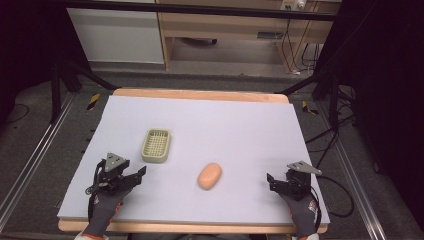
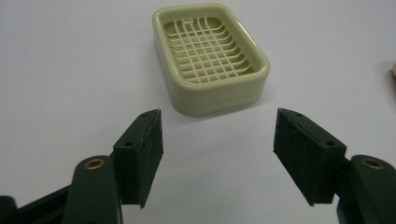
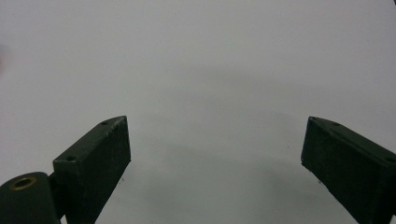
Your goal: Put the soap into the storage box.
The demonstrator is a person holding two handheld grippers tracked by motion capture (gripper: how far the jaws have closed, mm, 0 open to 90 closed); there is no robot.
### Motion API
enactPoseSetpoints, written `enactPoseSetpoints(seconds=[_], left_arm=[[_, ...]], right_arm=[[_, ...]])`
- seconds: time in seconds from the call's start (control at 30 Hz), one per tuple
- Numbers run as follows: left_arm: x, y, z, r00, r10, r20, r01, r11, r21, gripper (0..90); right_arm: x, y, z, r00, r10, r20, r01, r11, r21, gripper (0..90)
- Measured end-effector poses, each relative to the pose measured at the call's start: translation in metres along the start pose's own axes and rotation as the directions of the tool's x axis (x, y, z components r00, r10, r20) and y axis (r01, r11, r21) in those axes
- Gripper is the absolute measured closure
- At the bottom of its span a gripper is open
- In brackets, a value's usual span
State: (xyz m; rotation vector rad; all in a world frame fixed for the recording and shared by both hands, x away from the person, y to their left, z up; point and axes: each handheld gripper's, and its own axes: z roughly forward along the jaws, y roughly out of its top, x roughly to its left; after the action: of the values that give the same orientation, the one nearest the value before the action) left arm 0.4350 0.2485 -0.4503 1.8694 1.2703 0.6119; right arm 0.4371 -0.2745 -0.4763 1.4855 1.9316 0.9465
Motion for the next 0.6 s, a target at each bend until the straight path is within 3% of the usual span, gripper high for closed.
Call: enactPoseSetpoints(seconds=[0.6], left_arm=[[-0.026, 0.007, 0.002, 0.9974, 0.058, 0.042, -0.058, 0.9983, -0.008, 28.3]], right_arm=[[0.002, 0.000, 0.000, 1.0000, -0.004, 0.004, 0.004, 1.000, 0.005, 8.1]])
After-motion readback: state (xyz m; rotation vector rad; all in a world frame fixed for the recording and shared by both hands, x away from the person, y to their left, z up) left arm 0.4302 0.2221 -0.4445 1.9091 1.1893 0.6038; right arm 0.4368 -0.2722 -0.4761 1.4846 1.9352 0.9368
